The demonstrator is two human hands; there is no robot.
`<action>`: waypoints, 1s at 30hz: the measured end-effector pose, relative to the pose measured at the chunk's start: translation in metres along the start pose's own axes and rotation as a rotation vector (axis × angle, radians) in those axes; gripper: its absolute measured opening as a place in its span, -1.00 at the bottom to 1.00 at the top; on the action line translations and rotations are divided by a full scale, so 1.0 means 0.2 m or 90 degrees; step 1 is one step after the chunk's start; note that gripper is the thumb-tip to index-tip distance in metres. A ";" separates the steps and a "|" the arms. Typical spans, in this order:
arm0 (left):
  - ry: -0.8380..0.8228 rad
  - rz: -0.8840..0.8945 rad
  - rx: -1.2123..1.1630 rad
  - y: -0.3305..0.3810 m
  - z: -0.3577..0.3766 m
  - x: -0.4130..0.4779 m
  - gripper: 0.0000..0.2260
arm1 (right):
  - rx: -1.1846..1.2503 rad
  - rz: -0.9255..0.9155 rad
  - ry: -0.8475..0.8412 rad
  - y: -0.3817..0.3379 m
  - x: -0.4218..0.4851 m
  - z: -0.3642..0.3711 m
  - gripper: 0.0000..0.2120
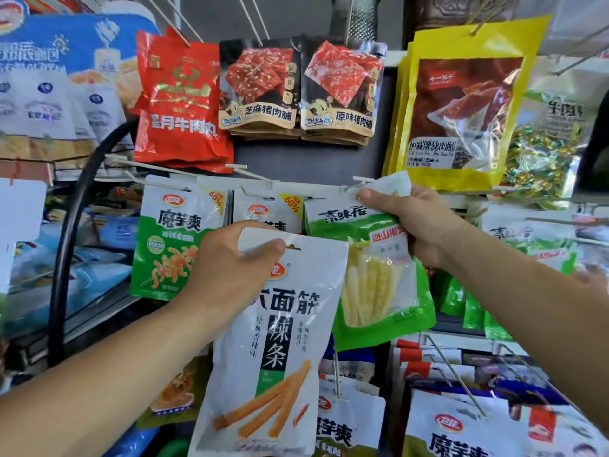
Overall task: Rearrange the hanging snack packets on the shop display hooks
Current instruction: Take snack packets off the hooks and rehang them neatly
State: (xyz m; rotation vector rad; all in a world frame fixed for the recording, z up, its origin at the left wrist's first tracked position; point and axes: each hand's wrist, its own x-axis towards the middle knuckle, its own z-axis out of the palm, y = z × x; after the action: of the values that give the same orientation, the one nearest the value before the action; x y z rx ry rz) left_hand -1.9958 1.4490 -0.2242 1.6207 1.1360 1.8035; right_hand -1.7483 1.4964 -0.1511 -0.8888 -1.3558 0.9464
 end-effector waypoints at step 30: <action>-0.173 0.051 -0.017 0.24 0.88 -0.09 -0.81 | -0.113 -0.098 0.414 -0.04 -0.42 -1.01 -0.78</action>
State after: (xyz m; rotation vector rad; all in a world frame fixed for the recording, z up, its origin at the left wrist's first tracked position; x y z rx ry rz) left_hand -1.8138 1.4555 -0.2013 1.8516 0.9320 1.5769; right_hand -1.5455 1.4212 -0.1815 -1.0897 -0.9300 0.3641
